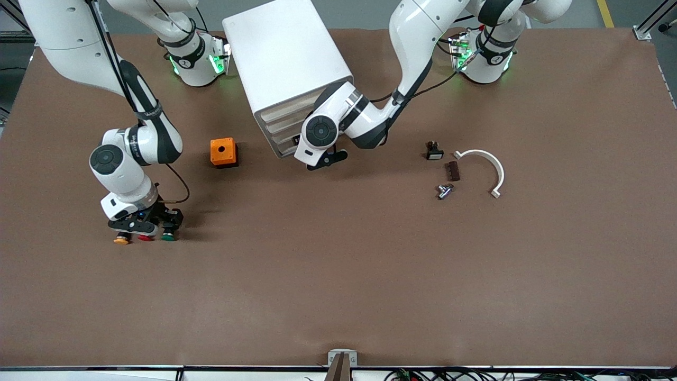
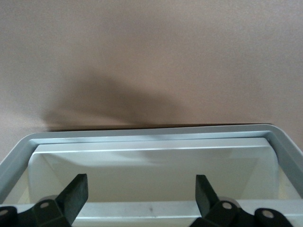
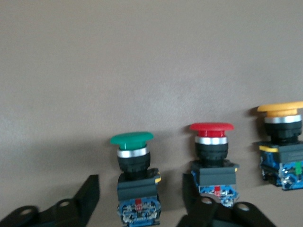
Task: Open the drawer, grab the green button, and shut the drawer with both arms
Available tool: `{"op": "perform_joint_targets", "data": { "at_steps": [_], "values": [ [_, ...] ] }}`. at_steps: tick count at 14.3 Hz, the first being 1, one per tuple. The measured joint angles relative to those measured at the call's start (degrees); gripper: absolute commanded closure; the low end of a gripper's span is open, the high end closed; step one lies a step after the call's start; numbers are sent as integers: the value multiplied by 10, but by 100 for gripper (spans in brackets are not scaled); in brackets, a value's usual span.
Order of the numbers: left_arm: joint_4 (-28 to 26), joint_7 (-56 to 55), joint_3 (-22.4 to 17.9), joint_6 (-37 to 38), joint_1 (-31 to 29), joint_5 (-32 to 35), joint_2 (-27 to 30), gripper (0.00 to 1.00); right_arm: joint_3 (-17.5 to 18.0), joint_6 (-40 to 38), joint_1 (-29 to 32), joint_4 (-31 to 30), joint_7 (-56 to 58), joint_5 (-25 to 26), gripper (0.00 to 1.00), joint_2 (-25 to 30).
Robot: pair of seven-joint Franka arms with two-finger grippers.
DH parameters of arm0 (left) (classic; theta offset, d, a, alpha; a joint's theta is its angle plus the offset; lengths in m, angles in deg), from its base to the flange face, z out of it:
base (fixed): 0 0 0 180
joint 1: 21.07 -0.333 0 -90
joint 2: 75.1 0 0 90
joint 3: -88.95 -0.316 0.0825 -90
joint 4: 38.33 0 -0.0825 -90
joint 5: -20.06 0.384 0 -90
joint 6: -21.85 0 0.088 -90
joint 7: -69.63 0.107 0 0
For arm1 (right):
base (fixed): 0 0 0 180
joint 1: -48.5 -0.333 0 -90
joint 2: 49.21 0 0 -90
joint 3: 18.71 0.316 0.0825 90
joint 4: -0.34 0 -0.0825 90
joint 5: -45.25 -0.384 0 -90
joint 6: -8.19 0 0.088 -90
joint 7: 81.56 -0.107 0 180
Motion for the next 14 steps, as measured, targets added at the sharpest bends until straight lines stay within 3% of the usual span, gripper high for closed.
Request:
{"op": "perform_joint_targets", "data": {
  "at_steps": [3, 6, 11, 14],
  "values": [
    [3, 0, -8, -6, -16, 0, 1, 0, 0, 2, 6, 12, 3, 0, 0, 12],
    [8, 0, -11, -6, -69, 4, 8, 0, 0, -12, 15, 20, 20, 0, 0, 34],
    [9, 1, -12, -4, -165, 115, 25, 0, 2, -115, 28, 55, 54, -1, 0, 65],
    [10, 1, -8, -3, -225, 149, 41, 0, 4, -193, 29, 84, 77, -37, 0, 81]
  ]
}}
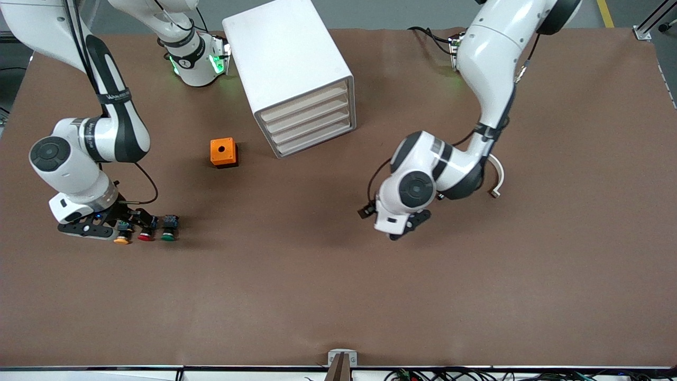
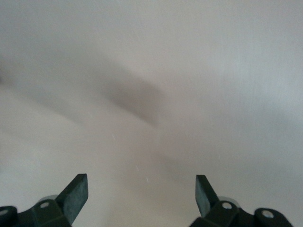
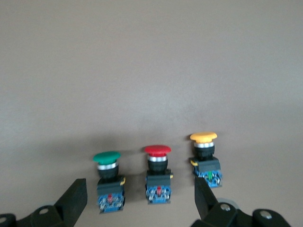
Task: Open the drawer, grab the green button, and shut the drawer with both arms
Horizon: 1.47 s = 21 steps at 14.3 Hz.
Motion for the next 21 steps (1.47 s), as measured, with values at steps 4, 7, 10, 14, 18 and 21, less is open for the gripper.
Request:
{"op": "perform_joint_targets", "data": {
  "at_steps": [4, 7, 10, 14, 18, 21],
  "values": [
    [11, 14, 5, 58, -45, 11, 37, 0, -1, -116, 6, 72, 92, -73, 0, 23],
    [12, 56, 2, 109, -61, 31, 71, 0, -1, -216, 13, 125, 100, -76, 0, 42],
    [15, 139, 1, 170, -104, 34, 116, 0, 1, -311, 13, 178, 98, -78, 0, 59],
    [15, 292, 1, 279, -170, 39, 192, 0, 6, -435, 13, 251, 68, -80, 0, 85],
    [-9, 370, 1, 314, -213, 74, 251, 0, 10, -541, 10, 336, 58, -80, 0, 100],
    [-51, 442, 0, 315, -239, 89, 291, 0, 10, -554, 9, 355, 58, -80, 0, 118]
  ]
}}
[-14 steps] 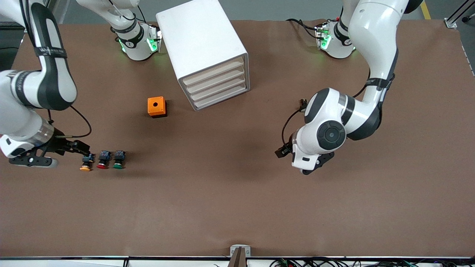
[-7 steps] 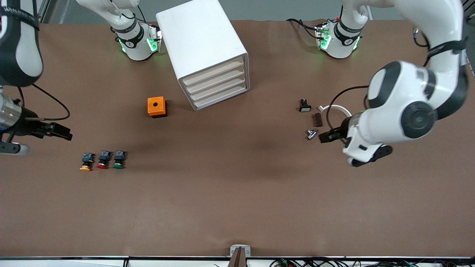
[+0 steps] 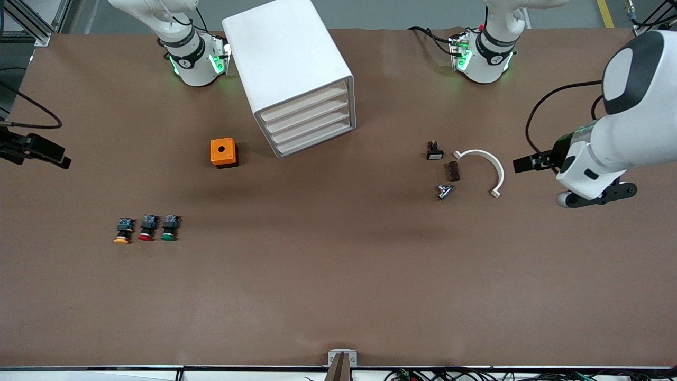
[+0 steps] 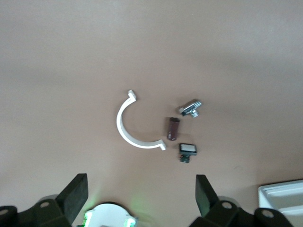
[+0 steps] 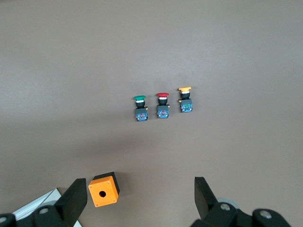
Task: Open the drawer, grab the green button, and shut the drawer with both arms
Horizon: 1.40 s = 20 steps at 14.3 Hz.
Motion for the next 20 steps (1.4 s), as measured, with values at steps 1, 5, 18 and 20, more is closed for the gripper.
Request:
{"op": "perform_joint_targets", "data": {
  "at_steps": [1, 5, 18, 20],
  "values": [
    [-12, 23, 0, 0, -9, 0, 12, 0, 1, -1, -1, 1, 0, 0, 0, 8],
    [-55, 91, -22, -7, -23, 1, 52, 0, 1, 1, -4, 0, 0, 0, 0, 38],
    [-173, 125, -62, -130, -19, 1, 168, 0, 2, 48, -10, -74, -1, 0, 0, 95],
    [-144, 125, -62, -101, -19, 1, 170, 0, 2, 49, -10, -74, -1, 0, 0, 95]
  ]
}}
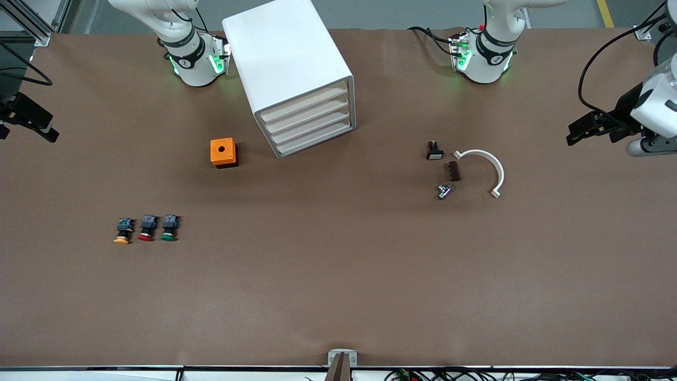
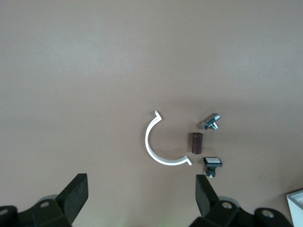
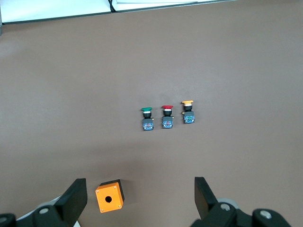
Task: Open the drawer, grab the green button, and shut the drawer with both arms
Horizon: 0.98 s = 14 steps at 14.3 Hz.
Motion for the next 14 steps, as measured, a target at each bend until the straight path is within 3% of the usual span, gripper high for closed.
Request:
{"op": "perform_joint_targets", "data": {
  "at_steps": [14],
  "values": [
    [44, 0, 2, 63, 6, 0, 0, 0, 0, 0, -1, -1, 0, 0, 0, 0]
  ]
}}
